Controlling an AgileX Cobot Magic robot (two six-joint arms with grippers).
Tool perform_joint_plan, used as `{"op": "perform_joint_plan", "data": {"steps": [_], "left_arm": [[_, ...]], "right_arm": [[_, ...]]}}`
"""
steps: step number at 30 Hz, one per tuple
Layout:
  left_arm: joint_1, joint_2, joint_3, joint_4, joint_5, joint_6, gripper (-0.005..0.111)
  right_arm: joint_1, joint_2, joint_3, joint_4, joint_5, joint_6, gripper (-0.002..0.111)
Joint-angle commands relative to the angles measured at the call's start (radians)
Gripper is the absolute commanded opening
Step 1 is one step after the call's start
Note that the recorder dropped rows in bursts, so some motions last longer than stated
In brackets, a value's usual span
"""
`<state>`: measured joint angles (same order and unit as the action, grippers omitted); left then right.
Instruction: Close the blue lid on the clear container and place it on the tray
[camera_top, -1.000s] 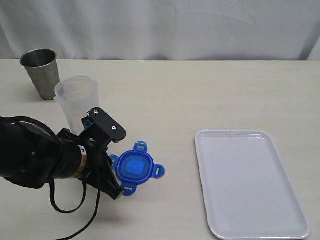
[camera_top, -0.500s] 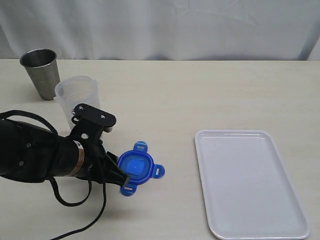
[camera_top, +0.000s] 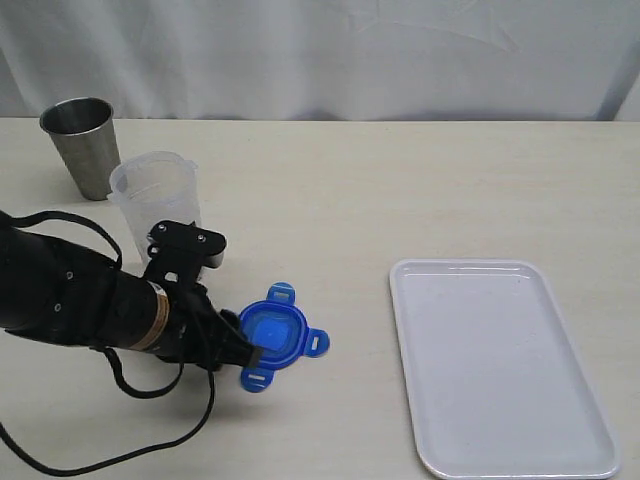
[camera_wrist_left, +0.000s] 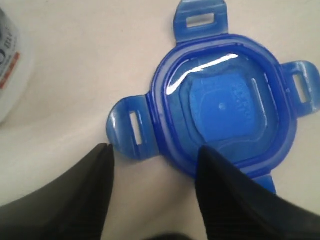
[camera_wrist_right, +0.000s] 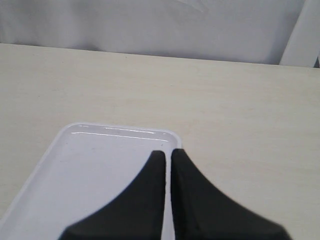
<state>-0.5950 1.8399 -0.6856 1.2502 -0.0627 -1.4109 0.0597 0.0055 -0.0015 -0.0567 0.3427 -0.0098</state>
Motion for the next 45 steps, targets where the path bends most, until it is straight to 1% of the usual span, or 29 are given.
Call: {"op": "perform_joint_plan", "data": {"steps": [1,8,13,15,16,17,18,19,21,26,30,33,36,39,45], "left_arm": [[0.002,0.013,-0.034,0.001,-0.012,-0.001,0.054],[0.002,0.017,-0.047,-0.005,-0.010,-0.001,0.054],[0.002,0.017,-0.047,-0.005,-0.045,-0.001,0.054],[0.002,0.017,-0.047,0.001,-0.112,-0.001,0.054],[0.002,0.017,-0.047,0.021,-0.173,0.001,0.054],[0.002,0.017,-0.049,0.041,-0.182,0.006,0.054],[0.002,0.017,-0.051,0.055,-0.147,0.013,0.054],[0.002,0.015,-0.056,0.065,-0.049,0.013,0.054],[0.002,0.015,-0.056,0.073,0.033,0.013,0.054],[0.002,0.015,-0.073,0.076,0.007,0.029,0.054],[0.002,0.017,-0.084,0.076,-0.045,0.029,0.054],[0.002,0.017,-0.084,0.076,-0.010,0.029,0.054],[0.002,0.017,-0.084,0.076,-0.015,0.029,0.054],[0.002,0.017,-0.084,0.084,-0.055,0.029,0.054],[0.001,0.017,-0.074,0.156,-0.217,0.032,0.054]], "right_arm": [[0.001,-0.005,0.002,-0.003,-0.001,-0.003,0.004],[0.001,-0.005,0.002,-0.003,-0.001,-0.003,0.004],[0.001,-0.005,0.002,-0.003,-0.001,-0.003,0.004],[0.001,-0.005,0.002,-0.003,-0.001,-0.003,0.004],[0.001,-0.005,0.002,-0.003,-0.001,-0.003,0.004],[0.001,-0.005,0.002,-0.003,-0.001,-0.003,0.004],[0.001,-0.005,0.002,-0.003,-0.001,-0.003,0.004],[0.001,-0.005,0.002,-0.003,-0.001,-0.003,0.004],[0.001,-0.005,0.002,-0.003,-0.001,-0.003,0.004],[0.001,-0.005,0.002,-0.003,-0.001,-0.003,0.004],[0.001,-0.005,0.002,0.002,-0.001,-0.003,0.004],[0.001,-0.005,0.002,0.001,-0.001,-0.003,0.004],[0.001,-0.005,0.002,0.001,-0.001,-0.003,0.004],[0.001,-0.005,0.002,0.001,-0.001,-0.003,0.004],[0.001,-0.005,0.002,0.001,-0.001,-0.003,0.004]]}}
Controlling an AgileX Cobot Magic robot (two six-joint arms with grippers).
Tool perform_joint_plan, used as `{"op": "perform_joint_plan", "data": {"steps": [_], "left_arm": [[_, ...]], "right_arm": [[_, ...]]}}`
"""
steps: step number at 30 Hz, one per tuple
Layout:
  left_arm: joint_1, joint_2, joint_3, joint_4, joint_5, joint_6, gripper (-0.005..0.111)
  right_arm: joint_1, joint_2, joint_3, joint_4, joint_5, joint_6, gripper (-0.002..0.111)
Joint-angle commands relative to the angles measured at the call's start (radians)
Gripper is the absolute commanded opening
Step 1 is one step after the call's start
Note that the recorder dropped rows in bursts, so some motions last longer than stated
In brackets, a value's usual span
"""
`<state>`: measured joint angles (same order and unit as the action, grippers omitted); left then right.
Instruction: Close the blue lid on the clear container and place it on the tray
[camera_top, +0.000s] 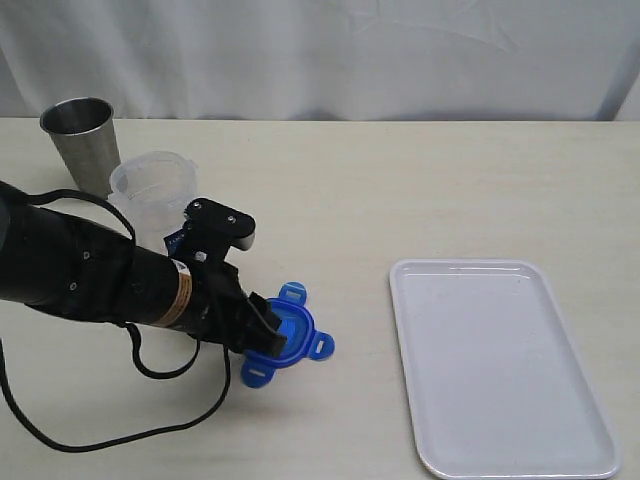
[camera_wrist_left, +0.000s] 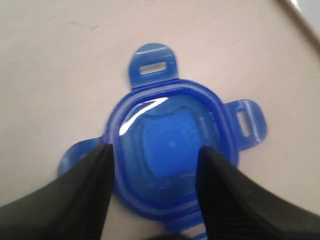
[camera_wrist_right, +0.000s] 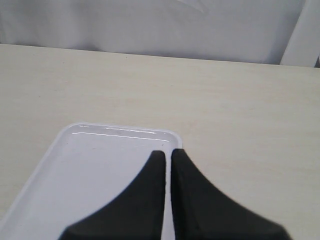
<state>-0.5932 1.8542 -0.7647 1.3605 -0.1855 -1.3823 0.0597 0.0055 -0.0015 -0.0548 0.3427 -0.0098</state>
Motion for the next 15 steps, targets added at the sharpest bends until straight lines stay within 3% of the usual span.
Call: {"op": "perform_joint_plan", "data": {"steps": [1,5,13,15], "left_arm": [[-0.001,0.003,0.007,0.072,-0.113,0.004,0.054],[-0.001,0.003,0.027,0.112,-0.133,0.006,0.048],[-0.001,0.003,0.013,0.122,-0.114,0.102,0.003],[-0.001,0.003,-0.001,0.130,-0.114,0.104,0.000]], "right_arm": [[0.001,-0.005,0.002,0.000,-0.001,-0.003,0.004],[0.001,-0.005,0.002,0.000,-0.001,-0.003,0.004],[0.001,-0.005,0.002,0.000,-0.001,-0.003,0.004],[0.001,-0.005,0.002,0.000,-0.001,-0.003,0.004]]}}
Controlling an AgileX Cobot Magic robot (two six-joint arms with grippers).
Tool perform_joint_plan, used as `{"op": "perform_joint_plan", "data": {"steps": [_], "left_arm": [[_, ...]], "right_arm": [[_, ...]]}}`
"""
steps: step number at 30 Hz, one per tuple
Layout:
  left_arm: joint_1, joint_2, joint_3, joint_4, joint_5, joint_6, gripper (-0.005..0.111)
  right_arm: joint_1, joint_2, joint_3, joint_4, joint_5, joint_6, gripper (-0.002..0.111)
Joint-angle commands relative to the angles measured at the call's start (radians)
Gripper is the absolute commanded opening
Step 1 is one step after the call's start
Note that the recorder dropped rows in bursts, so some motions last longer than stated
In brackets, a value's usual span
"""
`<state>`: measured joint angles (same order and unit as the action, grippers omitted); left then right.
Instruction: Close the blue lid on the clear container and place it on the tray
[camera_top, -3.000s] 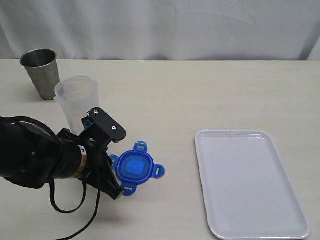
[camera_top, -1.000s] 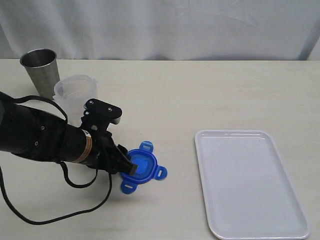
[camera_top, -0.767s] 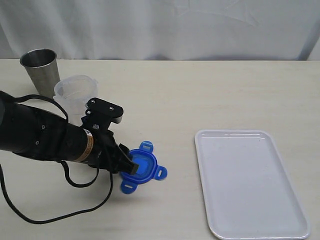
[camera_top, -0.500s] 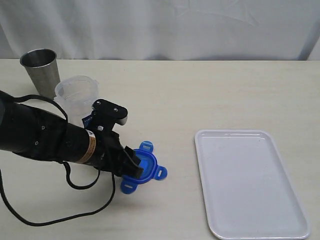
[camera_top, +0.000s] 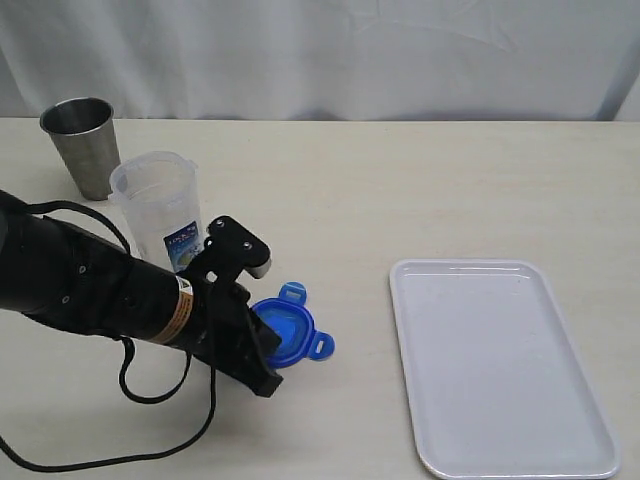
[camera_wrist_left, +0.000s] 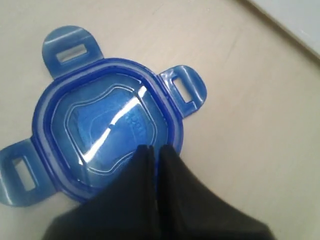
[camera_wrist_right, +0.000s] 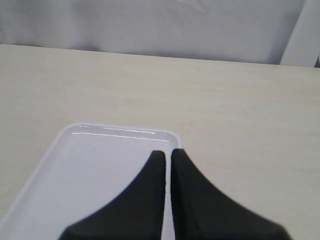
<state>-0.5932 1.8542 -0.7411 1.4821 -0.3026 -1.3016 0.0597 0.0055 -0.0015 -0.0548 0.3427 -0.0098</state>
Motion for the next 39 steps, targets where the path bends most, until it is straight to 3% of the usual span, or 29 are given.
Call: {"op": "perform_joint_plan", "data": {"steps": [1,15,19,21,30,39], "left_arm": [[-0.001,0.003,-0.030,0.013,0.004,0.024,0.000],[-0.001,0.083,-0.032,0.095,0.047,0.007,0.000],[-0.001,0.051,-0.030,0.262,0.090,-0.176,0.000],[-0.001,0.052,-0.026,0.262,0.088,-0.199,0.000],[-0.001,0.042,0.054,0.262,0.059,-0.212,0.000],[-0.001,-0.114,0.202,0.262,0.128,-0.254,0.000]], "right_arm": [[0.001,-0.005,0.002,0.000,-0.001,-0.003,0.004],[0.001,-0.005,0.002,0.000,-0.001,-0.003,0.004],[0.001,-0.005,0.002,0.000,-0.001,-0.003,0.004],[0.001,-0.005,0.002,0.000,-0.001,-0.003,0.004],[0.001,-0.005,0.002,0.000,-0.001,-0.003,0.004],[0.001,-0.005,0.002,0.000,-0.001,-0.003,0.004]]}}
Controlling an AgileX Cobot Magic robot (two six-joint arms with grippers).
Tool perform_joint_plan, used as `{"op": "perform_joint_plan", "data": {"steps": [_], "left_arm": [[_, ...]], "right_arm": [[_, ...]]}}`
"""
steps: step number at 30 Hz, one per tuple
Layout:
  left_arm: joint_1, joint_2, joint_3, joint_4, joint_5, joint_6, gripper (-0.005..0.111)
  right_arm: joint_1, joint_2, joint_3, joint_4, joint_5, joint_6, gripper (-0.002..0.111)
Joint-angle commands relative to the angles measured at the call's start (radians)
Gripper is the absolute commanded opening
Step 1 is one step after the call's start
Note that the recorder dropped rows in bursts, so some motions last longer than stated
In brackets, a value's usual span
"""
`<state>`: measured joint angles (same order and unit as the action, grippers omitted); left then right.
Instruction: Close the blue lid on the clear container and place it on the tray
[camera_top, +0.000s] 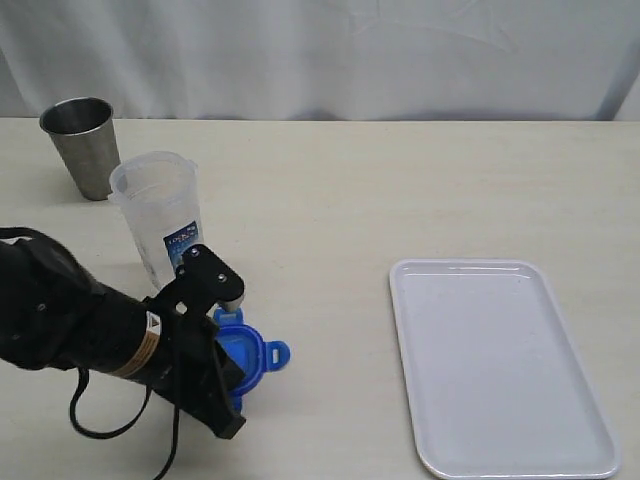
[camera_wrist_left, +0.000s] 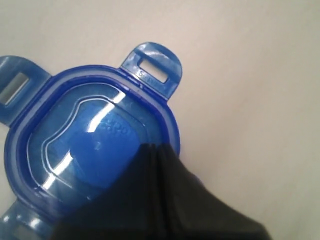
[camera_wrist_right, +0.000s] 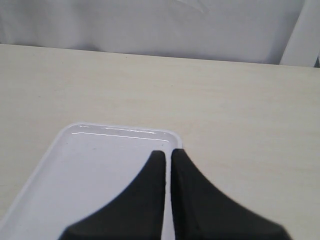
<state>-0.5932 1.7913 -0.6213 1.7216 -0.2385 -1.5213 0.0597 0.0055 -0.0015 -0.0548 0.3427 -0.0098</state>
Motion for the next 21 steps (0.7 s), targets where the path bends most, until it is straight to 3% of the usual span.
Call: {"op": "perform_joint_plan", "data": {"steps": [1,12,15,19,21], "left_arm": [[-0.001,-0.067,0.104,0.023,0.094,-0.046,0.000],[-0.001,-0.093,0.179,0.006,0.322,-0.106,0.000],[-0.001,-0.093,0.183,-0.110,0.442,-0.069,0.000],[-0.001,-0.093,0.190,-0.334,0.528,0.120,0.000],[-0.001,-0.093,0.188,-0.370,0.592,0.143,0.000]], "right_arm": [[0.001,-0.005,0.002,0.000,-0.001,-0.003,0.004],[0.001,-0.005,0.002,0.000,-0.001,-0.003,0.004],[0.001,-0.005,0.002,0.000,-0.001,-0.003,0.004],[0.001,-0.005,0.002,0.000,-0.001,-0.003,0.004],[0.001,-0.005,0.002,0.000,-0.001,-0.003,0.004]]}}
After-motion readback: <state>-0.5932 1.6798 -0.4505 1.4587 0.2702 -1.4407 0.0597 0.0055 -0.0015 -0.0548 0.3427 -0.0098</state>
